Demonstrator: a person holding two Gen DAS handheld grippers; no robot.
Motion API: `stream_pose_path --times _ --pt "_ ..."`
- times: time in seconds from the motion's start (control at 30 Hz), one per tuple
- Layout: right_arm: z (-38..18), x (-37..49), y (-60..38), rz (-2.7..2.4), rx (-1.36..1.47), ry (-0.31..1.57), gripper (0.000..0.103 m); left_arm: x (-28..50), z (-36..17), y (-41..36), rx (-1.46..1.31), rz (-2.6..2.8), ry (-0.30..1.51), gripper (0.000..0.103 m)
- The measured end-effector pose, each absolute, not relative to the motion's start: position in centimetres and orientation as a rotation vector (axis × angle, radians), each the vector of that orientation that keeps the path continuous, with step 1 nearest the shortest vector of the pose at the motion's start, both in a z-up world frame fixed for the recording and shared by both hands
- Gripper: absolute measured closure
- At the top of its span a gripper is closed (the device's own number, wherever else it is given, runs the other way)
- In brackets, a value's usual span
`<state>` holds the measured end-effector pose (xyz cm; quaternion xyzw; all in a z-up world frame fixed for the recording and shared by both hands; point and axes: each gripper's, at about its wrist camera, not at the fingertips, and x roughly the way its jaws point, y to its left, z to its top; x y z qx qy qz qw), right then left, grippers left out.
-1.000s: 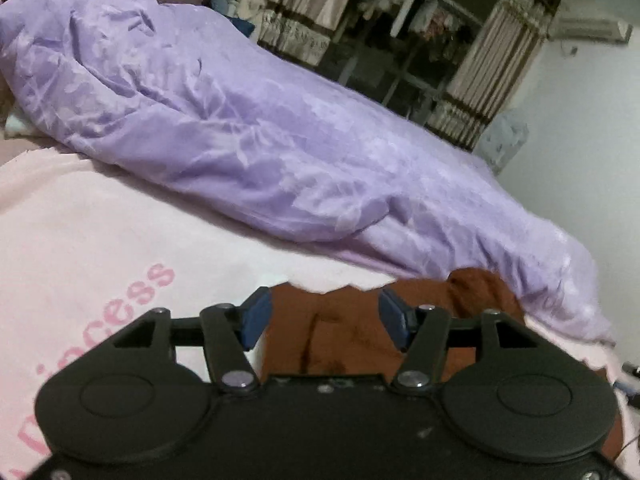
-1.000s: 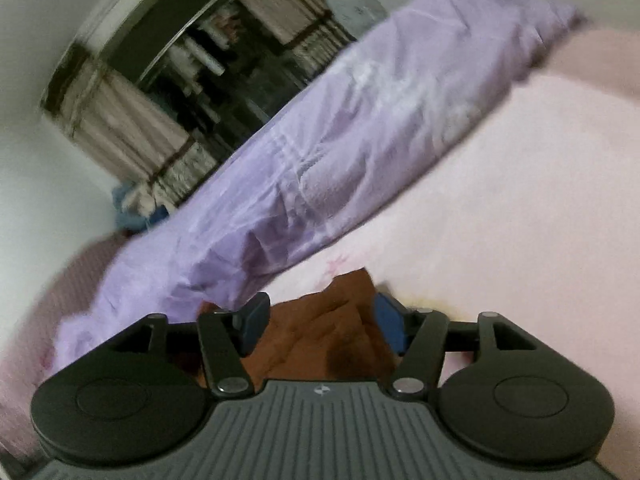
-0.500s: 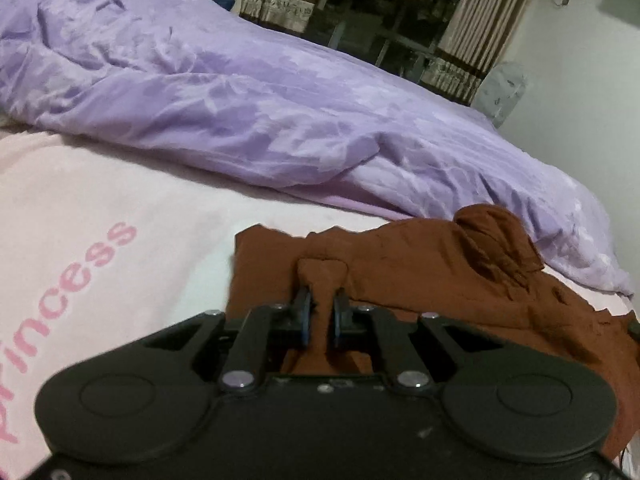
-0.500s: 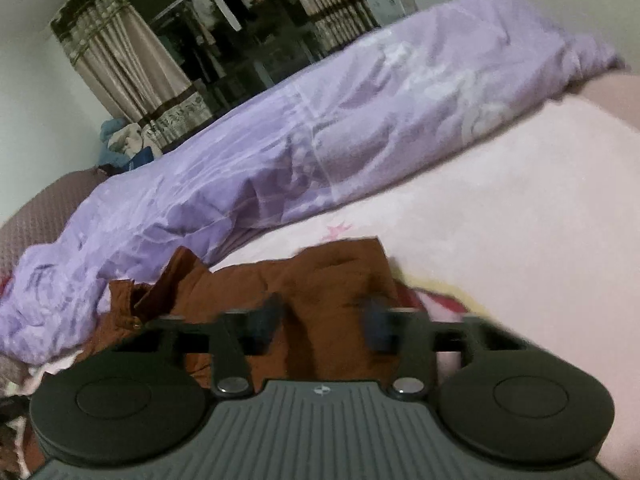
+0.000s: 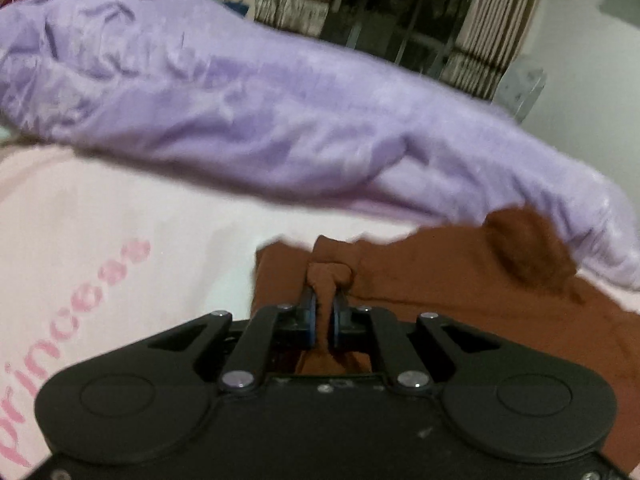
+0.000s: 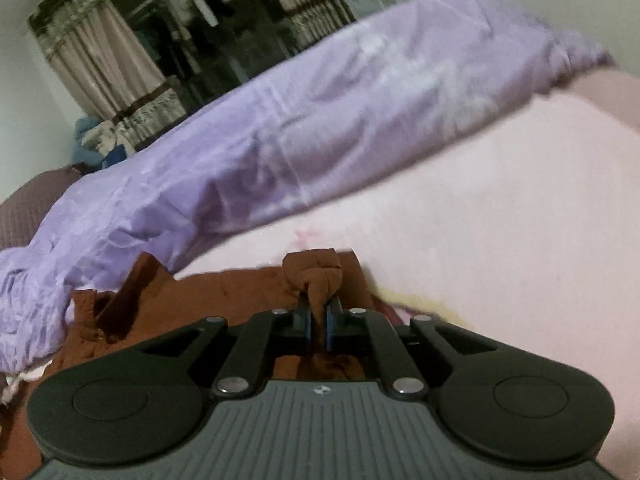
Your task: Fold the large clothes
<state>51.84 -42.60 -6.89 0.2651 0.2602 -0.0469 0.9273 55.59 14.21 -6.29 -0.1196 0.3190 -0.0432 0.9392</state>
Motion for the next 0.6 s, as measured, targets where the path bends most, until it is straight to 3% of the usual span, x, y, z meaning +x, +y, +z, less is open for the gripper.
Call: stream_pose_path --times 0.17,0.23,0.27,0.33,0.37,0.6 --pt "-8.0 51.3 -43.1 -0.071 0.583 0.527 0.094 55.9 -8.0 14.7 -0.277 -0.077 0.672 0.091" --pt "-7.8 51.2 -43.1 -0.071 0.584 0.527 0.090 56.1 -7.7 14.7 -0.260 -0.066 0.677 0.083" --pt "-7.7 51.0 -43.2 -0.076 0.586 0.526 0.083 56.1 -7.2 14.7 -0.247 -0.060 0.674 0.081" --pt "-6.9 50.4 -43.2 -0.108 0.592 0.507 0.068 55.7 -5.9 14.7 -0.221 -0.027 0.653 0.063" --pt "-6.4 50.3 -43.2 -0.127 0.591 0.497 0.056 55.2 -4.9 14.8 -0.206 -0.005 0.627 0.063" --pt "-1.2 45.8 -39.3 -0.091 0.461 0.339 0.054 50.0 0.9 11.2 -0.140 -0.113 0.504 0.063"
